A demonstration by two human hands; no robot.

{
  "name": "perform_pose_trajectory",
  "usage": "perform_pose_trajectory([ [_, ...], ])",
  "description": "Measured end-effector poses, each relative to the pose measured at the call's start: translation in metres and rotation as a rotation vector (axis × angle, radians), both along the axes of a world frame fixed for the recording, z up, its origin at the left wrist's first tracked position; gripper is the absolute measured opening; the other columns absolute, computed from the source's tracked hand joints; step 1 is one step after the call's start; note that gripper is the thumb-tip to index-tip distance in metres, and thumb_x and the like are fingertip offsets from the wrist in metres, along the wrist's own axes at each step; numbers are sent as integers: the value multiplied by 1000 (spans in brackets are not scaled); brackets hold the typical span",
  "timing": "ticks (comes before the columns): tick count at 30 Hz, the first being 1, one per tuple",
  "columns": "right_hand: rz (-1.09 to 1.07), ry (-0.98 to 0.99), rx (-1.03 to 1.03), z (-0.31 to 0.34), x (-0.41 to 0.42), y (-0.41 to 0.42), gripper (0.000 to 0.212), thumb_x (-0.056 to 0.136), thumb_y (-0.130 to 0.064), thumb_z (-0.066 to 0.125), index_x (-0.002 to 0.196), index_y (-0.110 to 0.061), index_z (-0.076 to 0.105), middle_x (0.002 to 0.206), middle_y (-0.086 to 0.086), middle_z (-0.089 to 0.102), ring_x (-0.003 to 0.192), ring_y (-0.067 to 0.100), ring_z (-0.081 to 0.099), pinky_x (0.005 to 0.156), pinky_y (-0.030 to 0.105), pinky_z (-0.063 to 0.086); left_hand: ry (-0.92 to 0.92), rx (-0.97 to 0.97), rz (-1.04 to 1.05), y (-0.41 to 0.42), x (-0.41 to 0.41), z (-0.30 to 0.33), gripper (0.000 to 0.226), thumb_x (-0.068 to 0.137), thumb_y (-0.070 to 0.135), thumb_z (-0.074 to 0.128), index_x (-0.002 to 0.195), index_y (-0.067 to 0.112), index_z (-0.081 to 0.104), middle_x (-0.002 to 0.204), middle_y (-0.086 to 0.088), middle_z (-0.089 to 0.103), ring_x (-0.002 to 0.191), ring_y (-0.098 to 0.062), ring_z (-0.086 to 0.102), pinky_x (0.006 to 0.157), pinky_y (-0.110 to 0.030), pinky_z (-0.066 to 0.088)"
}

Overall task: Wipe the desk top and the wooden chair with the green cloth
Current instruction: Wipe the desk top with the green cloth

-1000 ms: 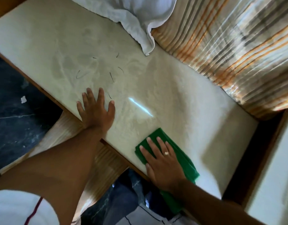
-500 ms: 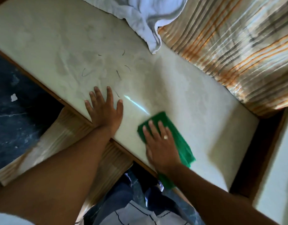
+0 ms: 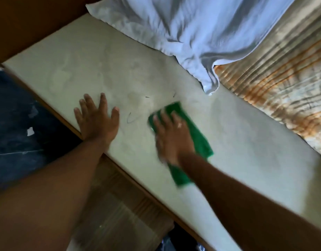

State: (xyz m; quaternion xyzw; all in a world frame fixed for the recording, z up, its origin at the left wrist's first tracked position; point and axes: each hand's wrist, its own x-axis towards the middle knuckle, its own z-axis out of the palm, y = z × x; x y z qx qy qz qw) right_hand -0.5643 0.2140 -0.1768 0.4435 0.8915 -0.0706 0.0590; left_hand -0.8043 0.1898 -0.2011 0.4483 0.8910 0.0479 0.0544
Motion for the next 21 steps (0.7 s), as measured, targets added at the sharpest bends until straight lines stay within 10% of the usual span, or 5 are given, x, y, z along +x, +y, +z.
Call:
perform_pose_trajectory([
  [5,190,72,-186,13,60,-144,69,88,-46,51,152,-33,29,161,-2,30,142,30,31,115,44,22,-55,35,-8,0,5,9,71,92,59,31,155,27,23,164,-23,10,151,-37,8,120,-51,2],
  [10,79,24,-17,8,39,1,56,93,-29,48,148,-17,42,154,14,40,141,35,33,116,48,28,-62,55,-10,1,4,10,71,92,55,37,155,25,26,162,-25,14,150,-39,11,120,-52,5],
  [15,-271,-16,-58,12,-36,132,63,100,-43,28,158,-23,11,167,6,8,151,32,9,120,47,14,-55,56,-15,2,3,7,71,92,54,38,155,24,26,161,-26,15,150,-39,12,119,-53,6],
  [21,148,136,-121,2,-38,-44,63,98,-47,28,156,-22,20,163,7,22,148,33,19,119,51,18,-60,38,-30,1,3,11,71,94,54,38,156,23,24,162,-27,14,150,-40,11,119,-53,6],
])
